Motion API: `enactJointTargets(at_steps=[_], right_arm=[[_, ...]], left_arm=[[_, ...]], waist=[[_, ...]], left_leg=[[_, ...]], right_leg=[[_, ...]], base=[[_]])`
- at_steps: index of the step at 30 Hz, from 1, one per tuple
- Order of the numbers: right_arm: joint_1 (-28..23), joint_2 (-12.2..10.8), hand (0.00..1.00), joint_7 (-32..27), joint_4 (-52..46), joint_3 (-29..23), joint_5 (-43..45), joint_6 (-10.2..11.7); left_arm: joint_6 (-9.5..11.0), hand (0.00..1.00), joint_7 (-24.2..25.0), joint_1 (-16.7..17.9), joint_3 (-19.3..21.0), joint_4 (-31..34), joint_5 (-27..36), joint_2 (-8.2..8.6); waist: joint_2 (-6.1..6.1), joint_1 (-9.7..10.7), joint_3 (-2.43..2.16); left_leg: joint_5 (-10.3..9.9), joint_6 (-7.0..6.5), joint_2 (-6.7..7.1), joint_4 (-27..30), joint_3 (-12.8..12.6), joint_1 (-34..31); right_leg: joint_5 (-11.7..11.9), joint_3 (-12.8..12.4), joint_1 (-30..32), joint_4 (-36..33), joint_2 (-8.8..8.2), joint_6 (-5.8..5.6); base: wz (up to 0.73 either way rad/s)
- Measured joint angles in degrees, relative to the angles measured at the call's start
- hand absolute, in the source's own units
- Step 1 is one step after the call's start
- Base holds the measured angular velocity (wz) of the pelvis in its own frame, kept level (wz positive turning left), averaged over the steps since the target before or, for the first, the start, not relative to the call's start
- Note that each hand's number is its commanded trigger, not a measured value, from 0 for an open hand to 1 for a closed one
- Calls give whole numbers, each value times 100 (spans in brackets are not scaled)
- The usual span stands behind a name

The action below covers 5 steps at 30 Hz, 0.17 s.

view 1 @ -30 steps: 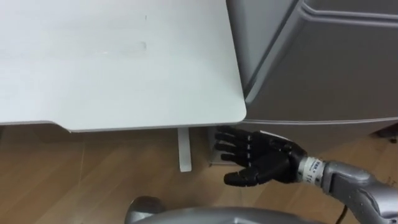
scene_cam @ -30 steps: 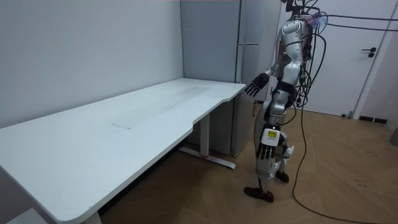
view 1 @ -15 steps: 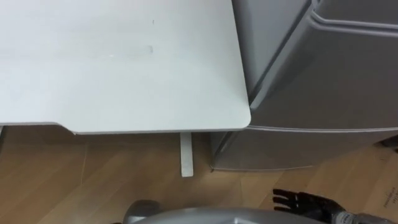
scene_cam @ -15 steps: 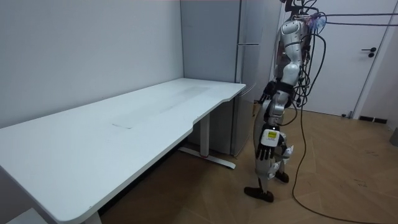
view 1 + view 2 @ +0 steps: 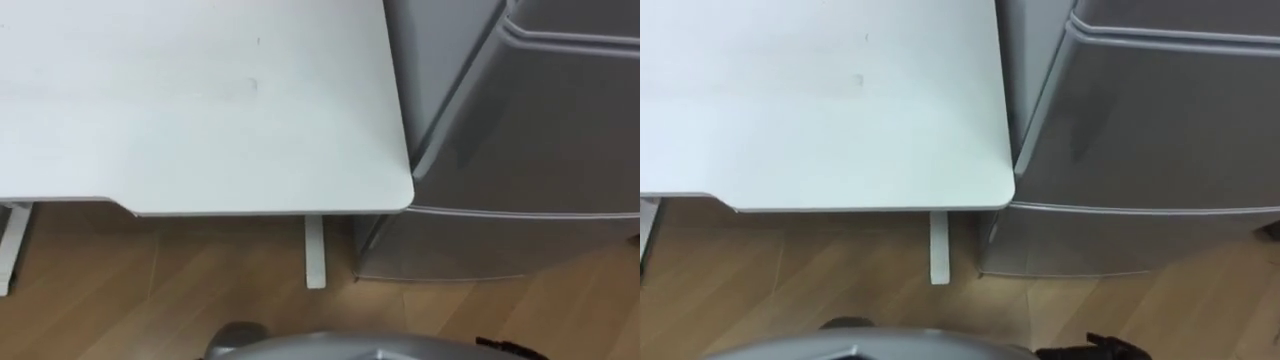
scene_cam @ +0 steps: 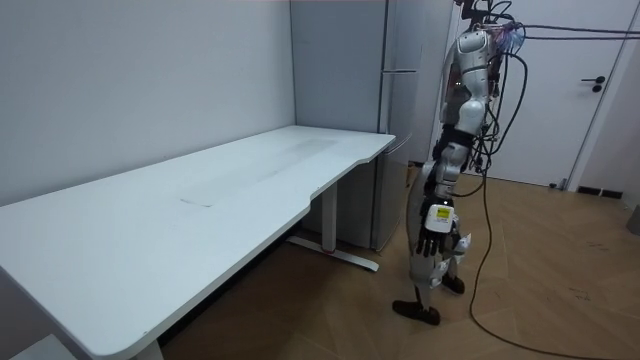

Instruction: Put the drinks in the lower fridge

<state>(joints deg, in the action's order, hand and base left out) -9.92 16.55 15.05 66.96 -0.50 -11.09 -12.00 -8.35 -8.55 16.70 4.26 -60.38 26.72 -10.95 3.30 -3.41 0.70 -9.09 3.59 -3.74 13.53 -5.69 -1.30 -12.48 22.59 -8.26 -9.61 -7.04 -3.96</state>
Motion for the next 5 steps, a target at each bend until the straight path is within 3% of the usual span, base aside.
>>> enactJointTargets(at_steps=[5], right_arm=[[170, -113, 0, -406, 273, 310, 451, -31]], left_arm=[[12, 0, 78, -80, -1, -165, -99, 60]], waist=[[-77, -6, 1]], left_leg=[[0, 0, 6, 28, 14, -7]], right_leg=[[-2, 12, -4, -4, 0, 1]], base=[[1]])
